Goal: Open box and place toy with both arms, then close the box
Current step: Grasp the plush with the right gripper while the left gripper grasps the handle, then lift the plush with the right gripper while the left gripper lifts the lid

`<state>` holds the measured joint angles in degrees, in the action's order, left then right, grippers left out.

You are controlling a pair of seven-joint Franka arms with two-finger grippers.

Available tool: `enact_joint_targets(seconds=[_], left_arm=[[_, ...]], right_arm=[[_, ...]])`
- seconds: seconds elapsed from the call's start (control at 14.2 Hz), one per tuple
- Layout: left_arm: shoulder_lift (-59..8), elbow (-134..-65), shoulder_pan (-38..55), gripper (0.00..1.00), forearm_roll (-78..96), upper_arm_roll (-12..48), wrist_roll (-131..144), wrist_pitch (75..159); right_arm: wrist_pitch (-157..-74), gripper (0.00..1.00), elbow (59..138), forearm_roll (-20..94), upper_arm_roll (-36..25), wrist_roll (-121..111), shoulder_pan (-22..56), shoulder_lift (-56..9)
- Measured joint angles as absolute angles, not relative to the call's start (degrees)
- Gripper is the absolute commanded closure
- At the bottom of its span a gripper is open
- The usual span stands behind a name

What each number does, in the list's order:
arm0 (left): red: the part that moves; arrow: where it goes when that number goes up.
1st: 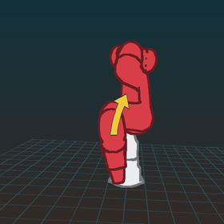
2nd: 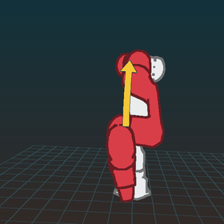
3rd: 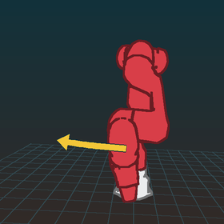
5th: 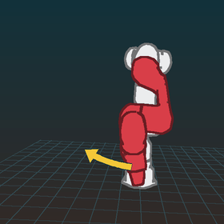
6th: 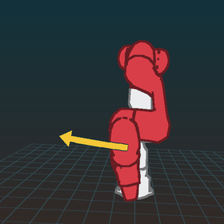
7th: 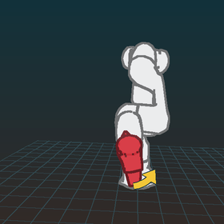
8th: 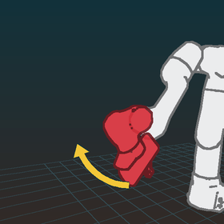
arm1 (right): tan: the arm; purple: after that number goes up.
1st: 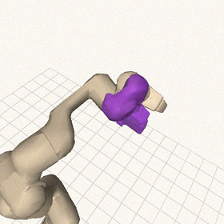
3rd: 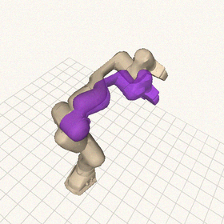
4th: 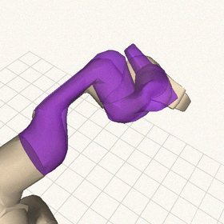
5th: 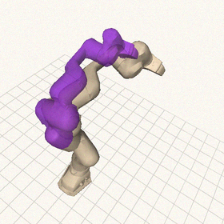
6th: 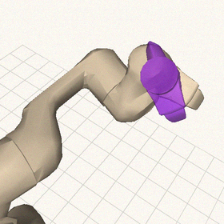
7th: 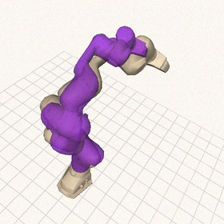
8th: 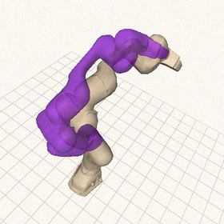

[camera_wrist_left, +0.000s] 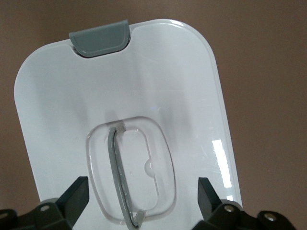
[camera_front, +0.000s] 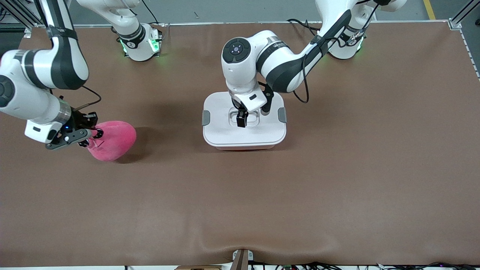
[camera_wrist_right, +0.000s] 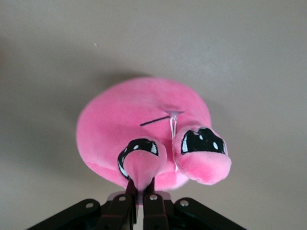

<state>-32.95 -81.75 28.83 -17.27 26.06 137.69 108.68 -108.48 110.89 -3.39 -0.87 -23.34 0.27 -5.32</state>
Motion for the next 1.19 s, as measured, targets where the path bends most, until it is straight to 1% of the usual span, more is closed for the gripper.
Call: enact_joint_targets(seconds=[0.14,0.21,0.28,0.42,0.56,0.77,0.91,1.05,1.12,1.19], left_arm=[[-33.45,-81.74,28.90,0.00,-17.33,26.04,139.57,108.72],[-33.62,-81.74,29.10,0.04,-17.33,26.04,140.37,108.72],[-33.84,-81.74,29.37,0.11,-17.34,26.04,141.52,108.83],[-34.42,-81.74,29.87,0.18,-17.34,26.04,143.11,109.21],[-35.07,-81.74,30.05,0.29,-17.34,26.04,143.93,109.44],[-35.52,-81.74,30.04,0.50,-17.34,25.98,144.12,109.58],[-35.74,-81.74,30.04,0.61,-17.34,25.97,144.14,109.58],[-35.79,-81.74,30.04,0.77,-17.34,25.97,144.17,109.63],[-35.79,-81.73,30.04,0.82,-17.34,25.98,144.18,109.63],[-35.79,-81.73,30.05,0.84,-17.34,25.98,144.18,109.64]], right_arm=[[-106.14,1.00,108.52,-3.39,-0.86,-24.82,0.27,-5.23],[-105.45,1.00,107.71,-3.39,-0.83,-26.06,0.27,-5.22],[-104.56,1.00,106.87,-3.39,-0.80,-27.56,0.28,-5.21],[-102.48,1.00,105.03,-3.39,-0.71,-30.19,0.29,-5.21],[-100.16,1.00,103.22,-3.39,-0.66,-31.24,0.29,-5.20],[-95.79,1.00,100.44,-3.39,-0.58,-31.64,0.34,-5.19],[-93.51,1.00,99.13,-3.39,-0.55,-31.88,0.37,-5.19],[-91.98,1.00,97.95,-3.39,-0.51,-31.96,0.37,-5.19],[-91.33,1.00,97.34,-3.39,-0.49,-31.96,0.38,-5.19],[-90.67,1.00,96.68,-3.39,-0.49,-32.00,0.38,-5.19]])
